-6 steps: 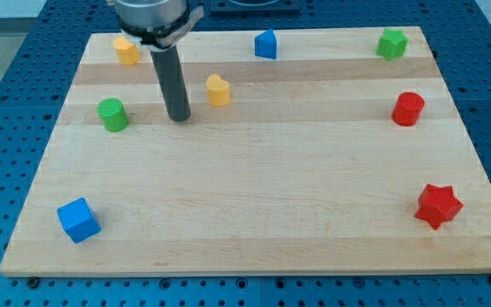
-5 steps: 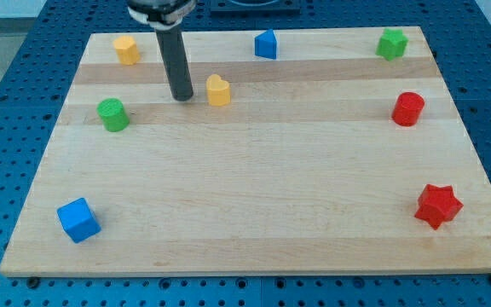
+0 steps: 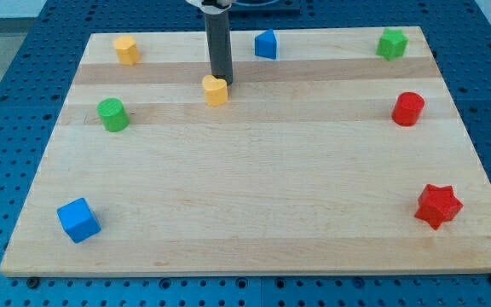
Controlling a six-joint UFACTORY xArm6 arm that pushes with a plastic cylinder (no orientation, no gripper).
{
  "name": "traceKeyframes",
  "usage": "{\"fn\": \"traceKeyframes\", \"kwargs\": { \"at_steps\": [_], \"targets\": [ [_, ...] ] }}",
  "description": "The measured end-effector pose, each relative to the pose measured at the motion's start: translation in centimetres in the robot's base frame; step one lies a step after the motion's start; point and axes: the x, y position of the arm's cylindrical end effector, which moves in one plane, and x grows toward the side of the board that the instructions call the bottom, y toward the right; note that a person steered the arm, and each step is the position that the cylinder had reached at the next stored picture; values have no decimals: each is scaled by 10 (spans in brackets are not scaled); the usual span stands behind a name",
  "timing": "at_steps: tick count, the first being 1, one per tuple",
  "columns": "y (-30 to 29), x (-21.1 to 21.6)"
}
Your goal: Drag the heart to the bottom center
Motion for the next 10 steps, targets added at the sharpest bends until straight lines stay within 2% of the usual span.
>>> {"fn": "traceKeyframes", "kwargs": {
  "at_steps": [3, 7, 10],
  "targets": [
    [-26, 13],
    [-34, 112],
    [-53, 167]
  ]
}}
